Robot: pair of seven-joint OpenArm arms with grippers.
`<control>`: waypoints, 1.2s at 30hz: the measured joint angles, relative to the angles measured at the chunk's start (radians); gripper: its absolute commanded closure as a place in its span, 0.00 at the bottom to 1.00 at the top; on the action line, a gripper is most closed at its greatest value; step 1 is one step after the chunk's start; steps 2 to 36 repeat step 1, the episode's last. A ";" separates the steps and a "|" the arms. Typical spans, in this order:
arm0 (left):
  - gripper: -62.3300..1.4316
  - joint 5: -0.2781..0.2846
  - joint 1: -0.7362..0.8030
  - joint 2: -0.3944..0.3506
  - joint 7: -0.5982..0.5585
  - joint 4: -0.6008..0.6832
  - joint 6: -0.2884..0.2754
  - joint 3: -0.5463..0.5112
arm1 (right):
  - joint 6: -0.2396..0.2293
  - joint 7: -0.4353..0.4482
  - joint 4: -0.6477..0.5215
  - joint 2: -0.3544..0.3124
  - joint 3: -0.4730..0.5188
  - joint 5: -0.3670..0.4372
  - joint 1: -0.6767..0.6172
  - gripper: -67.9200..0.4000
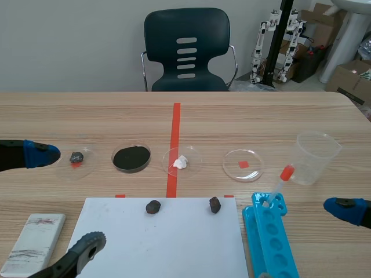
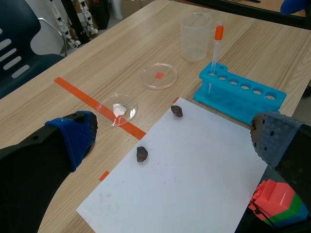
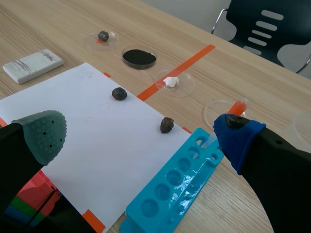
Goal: Return to the home posture
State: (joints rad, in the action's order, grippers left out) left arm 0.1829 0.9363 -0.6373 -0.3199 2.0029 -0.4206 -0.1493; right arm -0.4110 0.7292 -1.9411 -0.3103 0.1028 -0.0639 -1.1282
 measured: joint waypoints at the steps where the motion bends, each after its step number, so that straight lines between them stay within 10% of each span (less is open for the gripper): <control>1: 0.00 0.000 0.000 0.000 0.000 0.000 0.000 0.000 | 0.000 0.000 0.000 0.000 0.000 0.000 0.000 0.06; 36: 0.00 0.000 0.000 0.000 0.000 0.000 0.000 0.000 | 0.000 0.000 0.000 0.000 0.000 0.000 0.000 0.06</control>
